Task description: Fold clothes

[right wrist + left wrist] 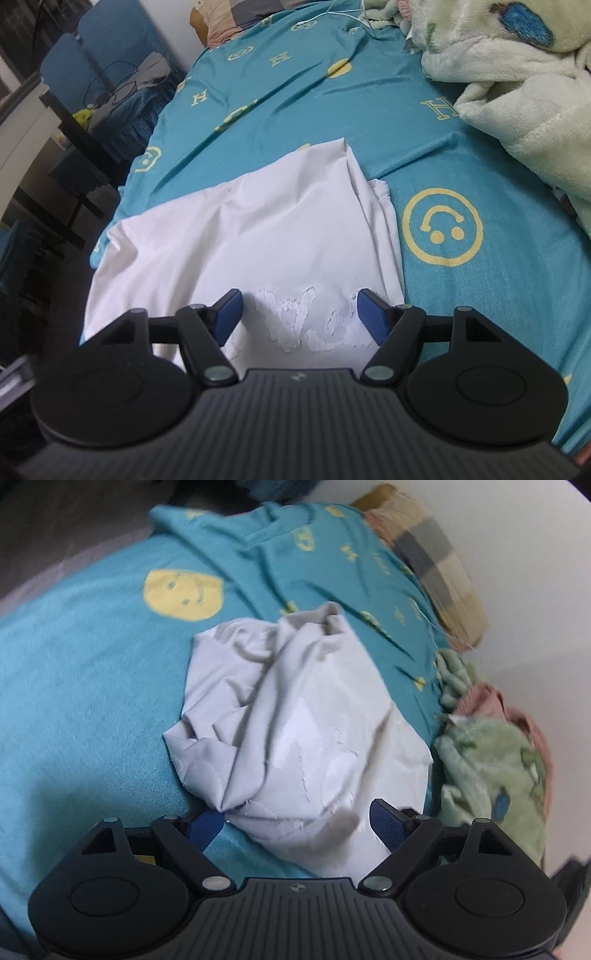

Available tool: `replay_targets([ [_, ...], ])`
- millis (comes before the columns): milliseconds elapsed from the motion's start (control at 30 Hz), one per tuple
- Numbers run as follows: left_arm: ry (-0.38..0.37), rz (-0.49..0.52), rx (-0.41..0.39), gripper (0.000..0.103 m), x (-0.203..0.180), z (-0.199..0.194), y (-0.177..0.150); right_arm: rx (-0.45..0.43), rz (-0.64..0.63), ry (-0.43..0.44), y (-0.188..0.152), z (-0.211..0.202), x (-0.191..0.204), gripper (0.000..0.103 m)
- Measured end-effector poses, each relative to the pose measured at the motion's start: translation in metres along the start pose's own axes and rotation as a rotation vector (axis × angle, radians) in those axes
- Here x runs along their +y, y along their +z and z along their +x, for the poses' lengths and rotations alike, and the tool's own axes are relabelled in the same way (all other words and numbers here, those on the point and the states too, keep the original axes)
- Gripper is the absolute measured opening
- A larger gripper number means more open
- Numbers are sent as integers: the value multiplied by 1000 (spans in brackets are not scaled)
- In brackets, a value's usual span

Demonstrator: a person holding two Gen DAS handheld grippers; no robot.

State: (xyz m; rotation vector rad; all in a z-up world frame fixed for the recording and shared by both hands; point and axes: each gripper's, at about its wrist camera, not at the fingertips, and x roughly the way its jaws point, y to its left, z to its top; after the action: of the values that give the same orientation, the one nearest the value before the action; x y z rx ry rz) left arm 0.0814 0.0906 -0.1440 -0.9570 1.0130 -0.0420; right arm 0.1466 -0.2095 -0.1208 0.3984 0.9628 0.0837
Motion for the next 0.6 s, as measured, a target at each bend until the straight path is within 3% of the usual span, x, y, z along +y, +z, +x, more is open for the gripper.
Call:
replay_targets([
  [100,-29,-74,-35,72,11,2,3,-25,67,43,2,-7,-5,71],
  [133,-34,-89,-47,63,14,1,4,-36,101,70,3,-12,-8,71],
  [267,-48,-105,-68,44,18,-1,4,-34,275,274,3,-32,-13,73],
  [400,-74,-75,-92,34,10,-4,6,94,436,498,-15,-26,-6,73],
  [600,-157,-49,-135,26,-3,-15,12,330,758,643,-61,21,-2,73],
])
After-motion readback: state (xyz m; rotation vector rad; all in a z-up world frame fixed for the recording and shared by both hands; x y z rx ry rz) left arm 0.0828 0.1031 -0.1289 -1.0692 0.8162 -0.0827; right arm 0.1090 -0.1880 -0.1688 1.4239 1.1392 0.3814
